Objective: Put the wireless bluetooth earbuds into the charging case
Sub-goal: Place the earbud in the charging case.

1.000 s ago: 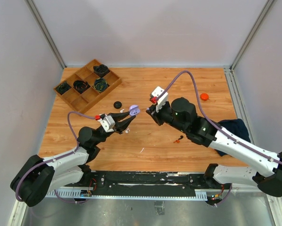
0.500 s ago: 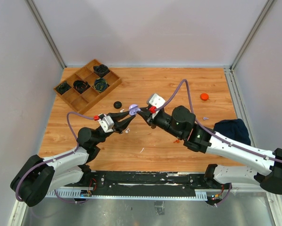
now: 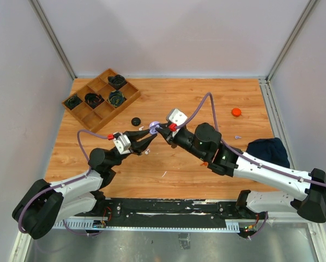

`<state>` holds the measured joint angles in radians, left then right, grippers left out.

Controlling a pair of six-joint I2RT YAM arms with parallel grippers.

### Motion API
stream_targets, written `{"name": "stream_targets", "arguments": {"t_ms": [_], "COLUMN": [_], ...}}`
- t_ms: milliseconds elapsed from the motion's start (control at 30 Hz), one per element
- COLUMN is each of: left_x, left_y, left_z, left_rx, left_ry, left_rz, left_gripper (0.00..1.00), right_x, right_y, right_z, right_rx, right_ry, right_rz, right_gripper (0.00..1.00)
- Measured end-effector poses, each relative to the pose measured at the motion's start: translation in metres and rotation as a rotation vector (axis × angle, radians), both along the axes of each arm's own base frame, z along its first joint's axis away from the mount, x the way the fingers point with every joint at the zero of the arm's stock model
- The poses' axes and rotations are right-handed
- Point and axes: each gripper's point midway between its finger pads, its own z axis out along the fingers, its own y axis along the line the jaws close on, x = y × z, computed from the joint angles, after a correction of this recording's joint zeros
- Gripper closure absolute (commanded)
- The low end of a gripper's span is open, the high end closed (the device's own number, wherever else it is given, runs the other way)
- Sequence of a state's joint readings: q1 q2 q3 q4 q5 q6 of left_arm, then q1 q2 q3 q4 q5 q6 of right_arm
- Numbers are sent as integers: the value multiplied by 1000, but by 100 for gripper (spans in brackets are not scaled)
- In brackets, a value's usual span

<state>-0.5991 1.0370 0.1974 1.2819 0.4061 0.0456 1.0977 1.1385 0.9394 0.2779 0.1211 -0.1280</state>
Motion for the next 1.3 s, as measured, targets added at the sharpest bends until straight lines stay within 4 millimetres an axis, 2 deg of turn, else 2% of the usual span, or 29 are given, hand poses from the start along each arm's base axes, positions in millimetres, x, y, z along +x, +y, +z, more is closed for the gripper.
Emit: {"name": "stream_targets", "arguments": {"t_ms": [200,500,1300], "left_x": [-2,-3,-5], "left_y": [1,1,-3], "left_z": [7,9,5], "left_rx": [-24,-35,-40], "left_ry": [-17,-11,26], "left_rz": [-5,-12,-42], "left_gripper": [100,100,100], "right_x": [2,-5,-1], "right_y": [2,9,9], "right_z": [-7,-6,-11], "right_rx": [-9,5,3], "right_ry": [5,-3,-3], "right_rz": [-3,17,-5], "right_gripper": [88,88,88]}}
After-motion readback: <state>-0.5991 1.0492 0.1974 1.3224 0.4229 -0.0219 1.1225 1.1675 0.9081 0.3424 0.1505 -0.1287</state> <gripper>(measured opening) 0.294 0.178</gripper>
